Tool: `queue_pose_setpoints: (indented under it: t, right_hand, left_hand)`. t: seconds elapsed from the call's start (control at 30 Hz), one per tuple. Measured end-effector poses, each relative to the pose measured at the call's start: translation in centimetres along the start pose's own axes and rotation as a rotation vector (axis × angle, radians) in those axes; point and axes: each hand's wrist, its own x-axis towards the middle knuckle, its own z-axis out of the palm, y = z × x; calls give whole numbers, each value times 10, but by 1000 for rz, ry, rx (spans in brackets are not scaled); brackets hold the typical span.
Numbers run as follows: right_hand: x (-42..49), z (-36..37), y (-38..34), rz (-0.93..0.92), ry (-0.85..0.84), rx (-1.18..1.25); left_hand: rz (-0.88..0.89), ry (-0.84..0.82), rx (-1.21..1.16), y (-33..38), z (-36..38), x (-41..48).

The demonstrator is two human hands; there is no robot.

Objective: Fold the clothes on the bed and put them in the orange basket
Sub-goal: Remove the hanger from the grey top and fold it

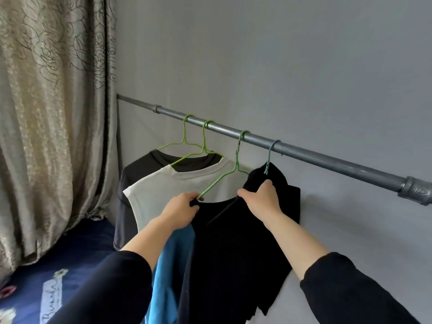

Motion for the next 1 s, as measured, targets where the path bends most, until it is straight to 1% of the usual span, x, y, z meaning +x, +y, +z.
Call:
queue_pose_setpoints:
  t: [0.13, 0.17, 0.23, 0.33, 0.37, 0.4, 0.43, 0.5, 0.53, 0.57, 0.6, 0.67, 0.8, 0.87, 0.93, 1.0]
  right_hand:
    - [9, 8, -10, 135, -22, 387]
    - [10, 9, -15, 160, -14, 438]
    - [14, 16, -21, 168, 34, 386]
    - [19, 26, -25, 118, 97, 122]
    - [21, 29, -25, 110, 108, 69]
    - [24, 33, -25, 105, 111, 31]
    - [27, 35, -26, 104, 109, -6]
    - [34, 36, -28, 116, 92, -67]
    - [38, 37, -29, 127, 81, -89]
    - [42, 38, -28, 135, 70, -117]
    - [43, 36, -29, 134, 60, -153]
    - [47, 36, -28, 149, 39, -207]
    - [52, 39, -28, 146, 9, -248]
    - [55, 40, -25, 128, 14, -257]
    - [59, 42, -21, 115, 32, -264]
    - [64, 44, -19, 95, 29, -255]
  left_hand:
    - [235, -174, -154, 6, 15, -7]
    - [280, -202, -180, 7, 17, -10]
    - [316, -283, -224, 6, 14, -13]
    - [318, -504, -220, 2, -1, 0]
    - [313, -520, -224, 1, -7, 7]
    - [298, -449, -237, -2, -13, 16]
    - [277, -263, -224, -3, -18, 27]
    - [205, 251, -87, -5, -28, 50]
    - [134, 407, -16, -6, -34, 60]
    - [48, 453, 34, -7, -38, 71]
    - [-30, 434, 65, -8, -41, 81]
    - [-132, 339, 112, -13, -44, 104]
    - [-239, 315, 110, -32, -54, 148]
    - [-301, 270, 112, -41, -58, 163]
    - [-310, 266, 199, -47, -59, 175]
    - [-274, 309, 211, -51, -56, 182]
